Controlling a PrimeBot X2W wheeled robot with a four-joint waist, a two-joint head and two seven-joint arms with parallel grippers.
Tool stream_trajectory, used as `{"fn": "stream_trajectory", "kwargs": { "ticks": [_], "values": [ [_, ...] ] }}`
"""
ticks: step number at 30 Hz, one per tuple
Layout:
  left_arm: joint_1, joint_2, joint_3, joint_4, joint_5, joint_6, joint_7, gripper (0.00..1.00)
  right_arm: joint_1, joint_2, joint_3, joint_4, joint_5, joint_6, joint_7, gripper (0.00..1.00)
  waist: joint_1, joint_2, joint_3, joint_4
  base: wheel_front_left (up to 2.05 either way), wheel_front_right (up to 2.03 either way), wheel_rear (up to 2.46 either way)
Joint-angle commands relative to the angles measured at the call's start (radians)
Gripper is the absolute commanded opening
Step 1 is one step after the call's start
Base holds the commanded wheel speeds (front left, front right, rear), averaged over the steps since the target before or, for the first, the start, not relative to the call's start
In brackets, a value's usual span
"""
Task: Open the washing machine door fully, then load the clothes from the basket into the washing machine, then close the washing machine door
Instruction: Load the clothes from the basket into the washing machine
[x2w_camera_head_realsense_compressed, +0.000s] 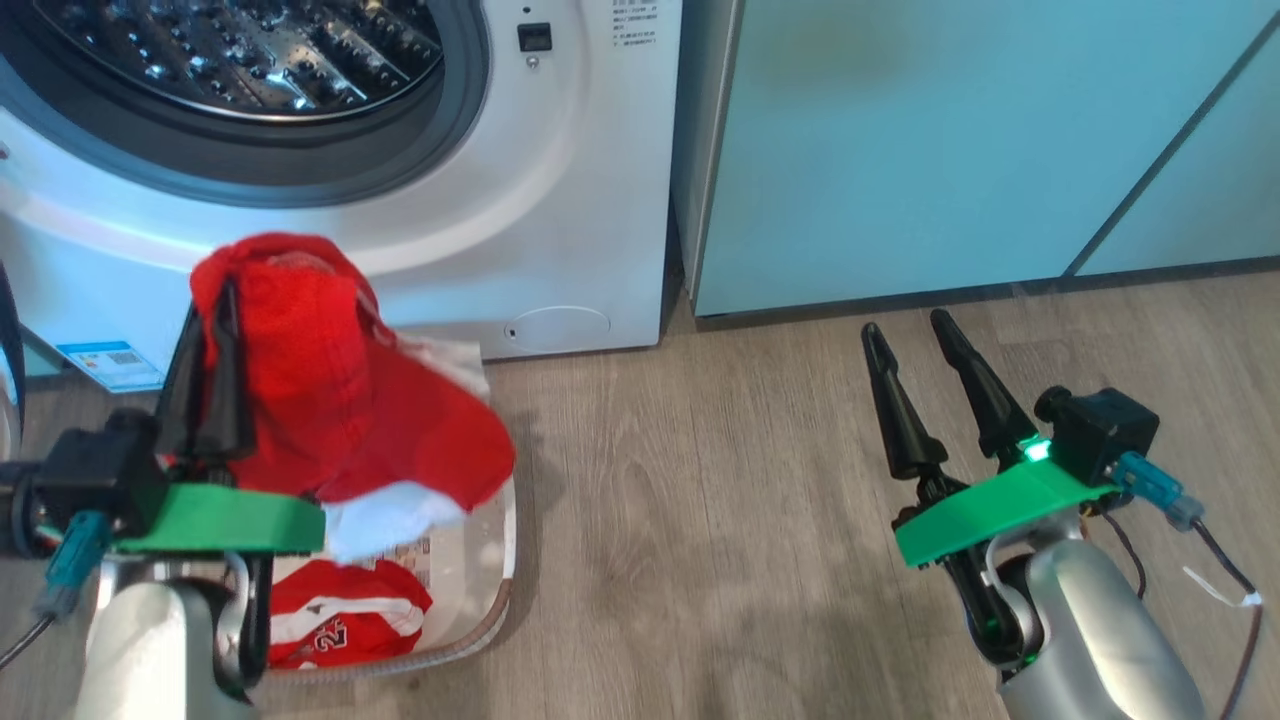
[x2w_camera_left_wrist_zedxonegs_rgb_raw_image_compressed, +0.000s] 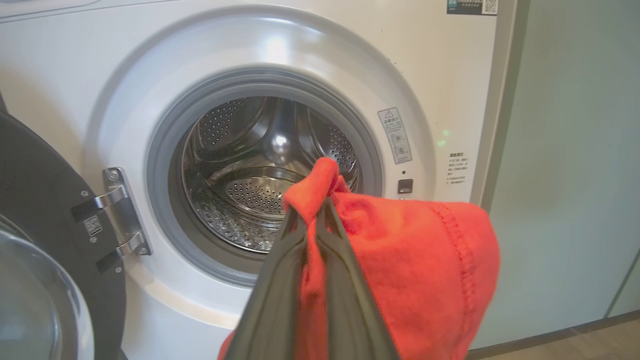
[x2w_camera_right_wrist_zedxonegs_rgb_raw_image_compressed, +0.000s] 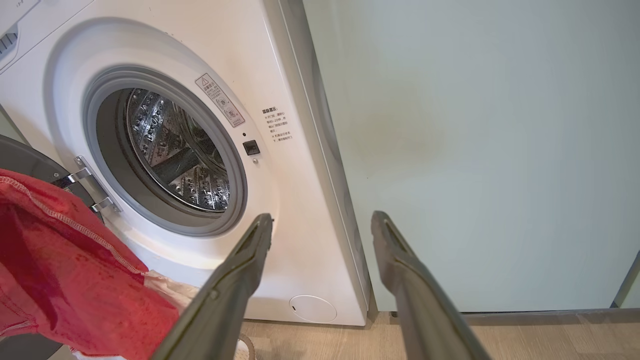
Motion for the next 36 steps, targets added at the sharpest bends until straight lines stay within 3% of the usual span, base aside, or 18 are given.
{"fn": "stream_trajectory", "kwargs": {
  "ticks": [1, 6, 11, 26, 36],
  "values": [
    [-0.022, 0.005, 0.046, -0.042, -0.006, -0.008, -0.012, 0.00, -0.011, -0.008, 0.022, -0.031, 0.005, 0.000, -0.006, 1.00, 0.0001, -0.0001, -0.005, 0.000, 0.00, 0.00, 0.00],
    [0.018, -0.047, 0.092, -0.031, -0.022, -0.073, -0.012, 0.00, -0.003, -0.009, 0.016, -0.034, 0.006, 0.000, -0.006, 1.00, 0.0001, -0.0001, -0.022, -0.001, 0.00, 0.00, 0.00],
    [0.032, -0.060, 0.103, -0.012, -0.034, -0.092, -0.012, 0.00, 0.000, -0.010, 0.012, -0.035, 0.006, 0.000, -0.006, 1.00, 0.0001, -0.0001, -0.029, 0.000, 0.00, 0.00, 0.00],
    [0.010, -0.064, 0.112, -0.005, -0.068, -0.106, -0.012, 0.00, -0.005, -0.008, 0.011, -0.042, 0.007, 0.000, -0.006, 1.00, 0.0001, -0.0001, -0.015, -0.013, 0.00, 0.00, 0.00],
    [-0.125, -0.064, 0.144, -0.008, -0.037, -0.120, -0.012, 0.00, -0.032, -0.002, -0.003, -0.071, 0.002, 0.000, -0.006, 1.00, 0.0001, -0.0001, 0.114, -0.037, 0.00, 0.00, 0.00]
  ]
}}
